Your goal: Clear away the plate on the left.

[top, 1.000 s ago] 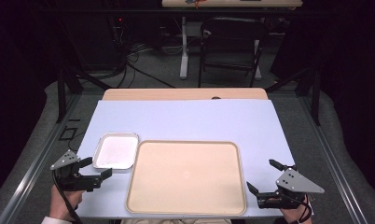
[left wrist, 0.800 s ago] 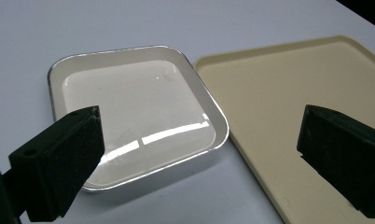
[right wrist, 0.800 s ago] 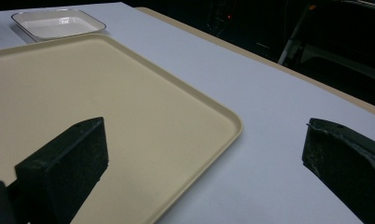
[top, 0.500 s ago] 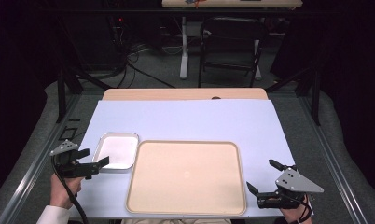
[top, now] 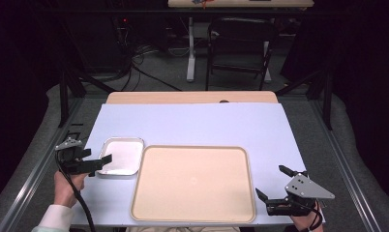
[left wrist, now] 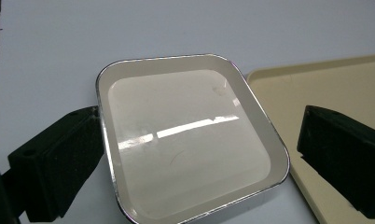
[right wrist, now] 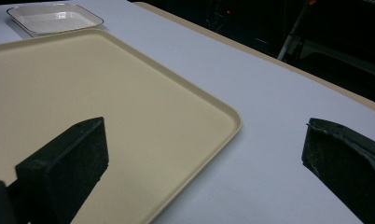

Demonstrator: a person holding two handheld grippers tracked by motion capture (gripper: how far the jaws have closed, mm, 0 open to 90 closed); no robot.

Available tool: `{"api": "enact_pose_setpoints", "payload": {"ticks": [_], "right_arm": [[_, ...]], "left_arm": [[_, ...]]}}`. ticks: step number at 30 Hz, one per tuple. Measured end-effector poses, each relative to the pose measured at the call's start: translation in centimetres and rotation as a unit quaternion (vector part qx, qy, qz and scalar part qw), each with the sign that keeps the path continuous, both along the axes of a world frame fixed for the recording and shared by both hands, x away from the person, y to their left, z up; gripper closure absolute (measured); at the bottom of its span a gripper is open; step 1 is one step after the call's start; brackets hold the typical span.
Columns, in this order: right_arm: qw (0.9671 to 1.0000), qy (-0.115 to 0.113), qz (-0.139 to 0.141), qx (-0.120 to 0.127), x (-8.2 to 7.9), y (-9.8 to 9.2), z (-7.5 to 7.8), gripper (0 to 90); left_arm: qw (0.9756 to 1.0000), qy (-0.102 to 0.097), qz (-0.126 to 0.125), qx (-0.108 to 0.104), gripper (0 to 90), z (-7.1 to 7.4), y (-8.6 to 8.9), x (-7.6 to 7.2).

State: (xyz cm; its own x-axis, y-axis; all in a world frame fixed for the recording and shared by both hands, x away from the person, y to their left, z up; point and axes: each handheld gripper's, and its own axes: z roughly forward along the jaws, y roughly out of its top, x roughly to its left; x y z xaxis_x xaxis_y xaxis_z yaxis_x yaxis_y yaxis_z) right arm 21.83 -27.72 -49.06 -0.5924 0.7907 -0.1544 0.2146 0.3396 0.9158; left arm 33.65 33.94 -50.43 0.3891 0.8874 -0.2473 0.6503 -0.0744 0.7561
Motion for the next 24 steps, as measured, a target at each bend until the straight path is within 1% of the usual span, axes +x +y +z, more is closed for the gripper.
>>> {"api": "enact_pose_setpoints", "payload": {"ticks": [1,2,3,5,8,9,11,12,13,14,15,16,17,18,19,20,21,22,23,24], "right_arm": [[1.0000,0.000,0.000,0.000,0.0,0.0,0.0,0.0],[1.0000,0.001,0.000,0.001,0.0,0.0,0.0,0.0],[1.0000,0.001,0.000,0.001,0.0,0.0,0.0,0.0],[1.0000,0.002,-0.001,0.000,0.0,0.0,0.0,0.0],[1.0000,0.003,-0.001,-0.001,0.1,0.0,0.0,0.0],[1.0000,0.003,-0.001,-0.002,0.1,0.0,0.0,0.0],[1.0000,0.004,-0.001,-0.002,0.1,0.0,-0.1,0.0],[1.0000,0.004,0.000,-0.003,0.1,0.0,-0.1,0.0],[1.0000,0.004,0.000,-0.005,0.1,0.1,-0.1,0.0],[1.0000,0.004,0.000,-0.005,0.1,0.1,-0.1,0.0],[1.0000,0.004,0.000,-0.005,0.1,0.1,-0.1,0.0],[1.0000,0.004,-0.001,-0.006,0.1,0.1,-0.1,0.0],[1.0000,0.005,-0.001,-0.007,0.1,0.1,-0.1,0.0],[0.9999,0.006,-0.001,-0.008,0.1,0.1,-0.1,0.1],[0.9999,0.006,-0.001,-0.008,0.1,0.1,-0.1,0.1],[0.9999,0.006,-0.002,-0.008,0.1,0.1,-0.1,0.2],[0.9999,0.007,-0.001,-0.010,0.1,0.1,-0.1,0.2],[0.9999,0.006,-0.002,-0.011,0.1,0.2,-0.1,0.4],[0.9999,0.006,-0.002,-0.011,0.1,0.2,-0.1,0.4],[0.9999,0.007,-0.002,-0.012,0.2,0.2,-0.1,0.5]], "left_arm": [[1.0000,0.002,0.001,0.002,1.1,-0.1,0.1,0.2],[0.9999,0.006,0.009,0.004,1.1,-0.2,0.4,0.5],[0.9999,0.006,0.009,0.004,1.5,-0.2,0.4,0.5],[0.9997,0.011,0.019,0.006,1.7,-0.6,0.9,1.1],[0.9996,0.016,0.025,0.007,2.2,-0.9,1.2,1.5],[0.9994,0.022,0.026,0.004,3.2,-1.1,1.4,1.7],[0.9991,0.027,0.032,0.005,3.9,-1.6,1.6,2.1],[0.9989,0.034,0.033,0.005,4.4,-1.9,1.8,2.4],[0.9986,0.038,0.036,0.004,7.6,-2.2,1.9,2.7],[0.9985,0.042,0.034,0.002,8.8,-2.4,2.0,3.0],[0.9985,0.042,0.034,0.002,11.2,-2.4,2.0,3.0],[0.9983,0.046,0.034,0.006,11.2,-2.7,2.1,3.2],[0.9982,0.048,0.035,0.007,14.0,-2.8,2.2,3.4],[0.9978,0.056,0.034,0.008,15.3,-3.2,2.3,3.7],[0.9978,0.056,0.034,0.008,16.1,-3.2,2.3,3.7],[0.9975,0.059,0.035,0.013,16.1,-3.5,2.3,4.0],[0.9974,0.061,0.036,0.014,18.1,-3.6,2.3,4.1],[0.9972,0.063,0.036,0.016,22.1,-3.7,2.3,4.2],[0.9971,0.064,0.039,0.017,22.1,-3.8,2.3,4.3],[0.9970,0.065,0.038,0.019,26.6,-3.9,2.3,4.5]]}}
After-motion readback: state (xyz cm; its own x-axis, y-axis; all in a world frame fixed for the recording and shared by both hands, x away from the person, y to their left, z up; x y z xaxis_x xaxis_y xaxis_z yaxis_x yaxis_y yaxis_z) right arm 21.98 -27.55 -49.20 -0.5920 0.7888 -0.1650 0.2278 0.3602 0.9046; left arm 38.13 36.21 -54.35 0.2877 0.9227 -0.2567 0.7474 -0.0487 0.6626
